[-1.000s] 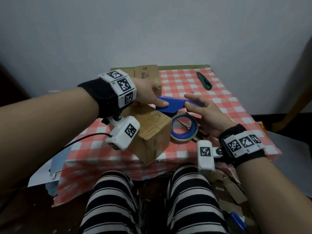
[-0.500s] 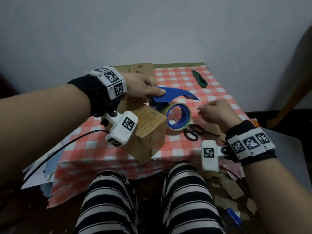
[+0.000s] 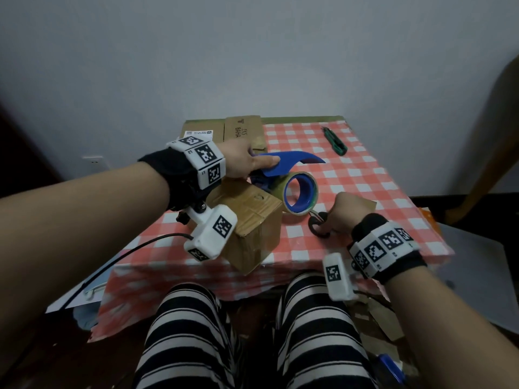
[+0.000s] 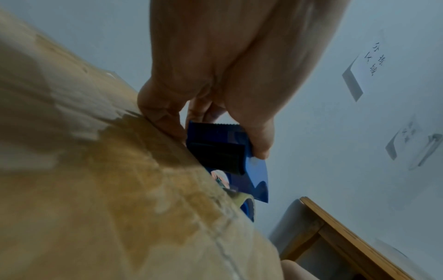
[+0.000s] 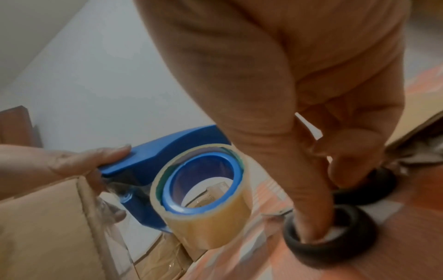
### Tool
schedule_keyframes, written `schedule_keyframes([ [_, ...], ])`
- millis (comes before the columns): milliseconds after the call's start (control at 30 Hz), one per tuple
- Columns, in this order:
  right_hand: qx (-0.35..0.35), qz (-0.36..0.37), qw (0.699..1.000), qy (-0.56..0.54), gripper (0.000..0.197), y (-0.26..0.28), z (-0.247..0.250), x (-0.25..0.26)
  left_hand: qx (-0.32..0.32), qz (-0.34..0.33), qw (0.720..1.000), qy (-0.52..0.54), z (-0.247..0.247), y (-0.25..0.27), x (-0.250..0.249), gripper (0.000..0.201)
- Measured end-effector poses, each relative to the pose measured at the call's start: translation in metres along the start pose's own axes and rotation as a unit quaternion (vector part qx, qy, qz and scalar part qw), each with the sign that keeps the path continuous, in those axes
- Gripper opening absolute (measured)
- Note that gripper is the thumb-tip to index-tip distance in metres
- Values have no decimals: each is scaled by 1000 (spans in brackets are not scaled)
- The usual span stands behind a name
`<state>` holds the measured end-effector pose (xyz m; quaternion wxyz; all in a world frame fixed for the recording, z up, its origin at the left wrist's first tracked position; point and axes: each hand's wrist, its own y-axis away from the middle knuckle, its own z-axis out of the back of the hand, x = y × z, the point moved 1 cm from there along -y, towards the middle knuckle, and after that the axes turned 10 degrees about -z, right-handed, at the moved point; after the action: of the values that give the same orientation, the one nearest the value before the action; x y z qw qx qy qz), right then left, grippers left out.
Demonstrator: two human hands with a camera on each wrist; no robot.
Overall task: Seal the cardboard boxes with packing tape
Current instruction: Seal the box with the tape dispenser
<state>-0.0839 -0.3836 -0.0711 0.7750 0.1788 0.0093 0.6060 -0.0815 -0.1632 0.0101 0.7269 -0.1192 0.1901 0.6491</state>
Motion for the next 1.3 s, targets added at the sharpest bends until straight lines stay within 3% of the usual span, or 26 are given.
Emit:
schedule_keyframes([
  [200,15,-5,999,-33,36,0,5,-5,-15,7,999,-30,-1,2,-4,52],
  [567,126,-4,981,-149,35,1,53,-48,-4,23,1000,-15,2,5,-7,63],
  [667,194,9,945,-264,38,4,53,-55,-8,27,999,-14,2,8,-10,57],
  [767,247,73,873,-414,34,6,48,-54,-8,41,999,-20,2,9,-14,55],
  [833,270,103,847,-446,34,9,46,-53,-6,48,998,-27,3,10,-16,56],
  [933,324,154,829,-430,60,9,40,-53,-10,52,998,-29,3,12,-18,56],
  [1000,333,190,836,-393,66,12,40,-53,-11,57,998,-35,4,13,-19,58],
  [1133,285,226,898,-248,52,27,44,-48,-3,62,997,-48,5,14,-22,60],
  [1300,307,223,912,-154,63,38,43,-38,-6,61,998,-32,1,12,-25,58],
])
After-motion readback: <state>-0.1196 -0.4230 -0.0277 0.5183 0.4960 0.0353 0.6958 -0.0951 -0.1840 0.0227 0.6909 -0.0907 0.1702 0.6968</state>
